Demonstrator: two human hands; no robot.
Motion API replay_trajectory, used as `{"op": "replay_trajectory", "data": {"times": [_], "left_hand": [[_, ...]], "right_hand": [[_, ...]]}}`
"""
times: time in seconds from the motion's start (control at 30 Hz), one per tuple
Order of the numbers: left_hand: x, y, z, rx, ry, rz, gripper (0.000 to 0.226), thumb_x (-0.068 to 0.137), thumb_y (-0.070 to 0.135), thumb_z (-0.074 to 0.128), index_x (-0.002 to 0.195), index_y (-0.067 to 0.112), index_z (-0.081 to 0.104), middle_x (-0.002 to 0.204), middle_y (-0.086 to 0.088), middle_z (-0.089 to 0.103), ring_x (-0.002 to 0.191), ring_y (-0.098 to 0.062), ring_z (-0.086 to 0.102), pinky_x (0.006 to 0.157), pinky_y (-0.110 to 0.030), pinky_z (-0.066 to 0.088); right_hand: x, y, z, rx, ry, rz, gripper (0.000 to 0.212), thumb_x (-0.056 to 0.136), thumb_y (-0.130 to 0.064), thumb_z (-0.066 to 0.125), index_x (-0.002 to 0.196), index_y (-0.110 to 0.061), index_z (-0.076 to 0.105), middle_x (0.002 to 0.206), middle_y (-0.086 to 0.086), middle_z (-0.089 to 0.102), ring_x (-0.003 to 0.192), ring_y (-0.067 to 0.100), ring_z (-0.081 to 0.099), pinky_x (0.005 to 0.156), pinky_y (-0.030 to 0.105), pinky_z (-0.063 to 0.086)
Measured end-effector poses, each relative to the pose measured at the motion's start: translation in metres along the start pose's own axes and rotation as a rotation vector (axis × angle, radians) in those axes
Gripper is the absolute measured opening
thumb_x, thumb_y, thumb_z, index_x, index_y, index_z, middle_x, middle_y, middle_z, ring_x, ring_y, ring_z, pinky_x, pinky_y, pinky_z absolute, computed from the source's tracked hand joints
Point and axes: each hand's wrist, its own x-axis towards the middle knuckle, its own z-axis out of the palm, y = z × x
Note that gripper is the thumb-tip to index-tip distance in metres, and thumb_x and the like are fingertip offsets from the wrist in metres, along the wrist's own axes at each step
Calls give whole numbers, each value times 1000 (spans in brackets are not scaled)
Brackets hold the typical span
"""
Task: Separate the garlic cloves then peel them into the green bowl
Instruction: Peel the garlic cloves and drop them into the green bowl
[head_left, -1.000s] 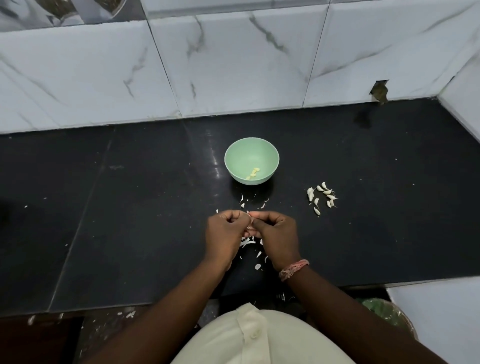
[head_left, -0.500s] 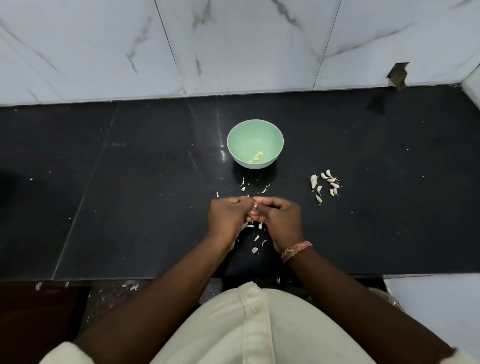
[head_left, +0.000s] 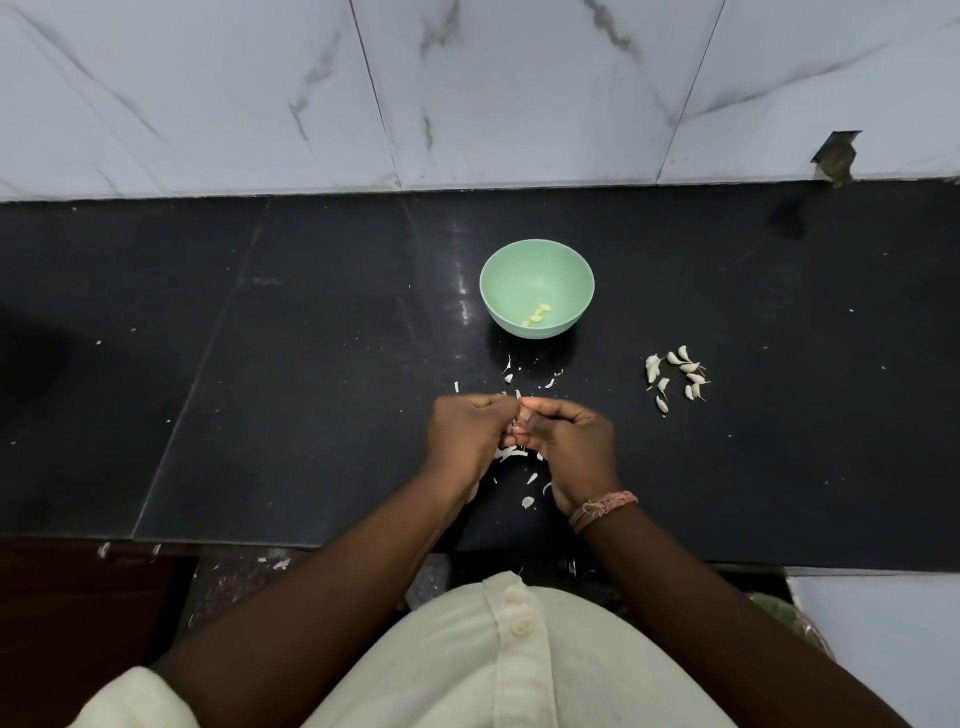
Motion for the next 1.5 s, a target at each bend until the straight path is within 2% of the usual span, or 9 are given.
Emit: {"op": "replay_trajectory", "data": {"times": [0.17, 0.37, 0.5, 0.57, 0.7, 1.0, 1.2, 1.37, 1.5], "left_hand": [[1, 7, -6, -88, -65, -18, 12, 89, 0, 65, 88, -5, 77, 64, -9, 69, 55, -11, 65, 56, -20, 53], [4, 7, -8, -134, -103, -38, 11, 96, 2, 64, 94, 0, 75, 71, -9, 69, 58, -8, 63, 57, -18, 55], [1, 4, -11, -203, -87, -58, 10, 95, -1, 64, 94, -3, 73, 68, -9, 68, 55, -8, 63, 54, -17, 54], [-1, 3, -12, -217, -91, -50, 10, 94, -4, 64, 94, -3, 74, 69, -8, 69, 58, -8, 64, 55, -17, 54], [-2, 0, -13, -212, -102, -32, 12, 93, -2, 65, 100, 0, 76, 76, -10, 70, 64, -11, 65, 60, -20, 56], [4, -5, -7, -18, -2, 106, 18, 91, 3, 62, 90, 9, 78, 79, -17, 75, 67, -24, 70, 71, -36, 61], [3, -6, -2, -89, -143, 32, 12, 94, 18, 71, 99, 14, 80, 89, -15, 77, 79, -17, 71, 70, -30, 57], [6, -1, 0, -173, -138, 55, 15, 90, 8, 74, 104, 11, 79, 96, -13, 78, 82, -22, 74, 68, -26, 57], [8, 1, 2, -197, -115, 90, 14, 86, 1, 75, 100, 6, 78, 87, -19, 76, 74, -25, 70, 66, -27, 57]], "right_hand": [[0, -4, -6, 96, -99, 0, 16, 90, 15, 63, 105, 14, 68, 85, 25, 73, 77, 35, 73, 82, 50, 62], [0, -12, -7, 57, -109, -48, 17, 92, 12, 63, 102, 1, 71, 87, 15, 77, 74, 24, 74, 70, 32, 63], [0, -8, -7, 69, -107, -18, 16, 92, 8, 66, 106, 3, 69, 99, 30, 73, 84, 38, 72, 79, 42, 63], [0, -8, -7, 80, -108, -15, 12, 92, 5, 67, 104, 5, 68, 97, 30, 73, 82, 38, 73, 78, 42, 63], [0, -11, -7, 92, -112, -20, 4, 93, 2, 67, 96, 1, 70, 82, 15, 75, 72, 23, 73, 69, 31, 63], [0, -10, -7, 89, -132, 9, 17, 97, 6, 57, 102, -3, 71, 82, 11, 73, 69, 17, 67, 74, 32, 60], [3, -11, -8, 90, -82, -17, 11, 93, 7, 64, 102, 2, 67, 80, 14, 71, 70, 24, 65, 76, 41, 57], [2, -21, -5, -32, -56, -82, 5, 94, 7, 64, 99, 7, 66, 77, 16, 73, 68, 30, 71, 68, 34, 63], [1, -29, -3, -182, -61, -145, 8, 94, 4, 63, 94, 3, 71, 83, 19, 76, 72, 34, 75, 69, 34, 63]]}}
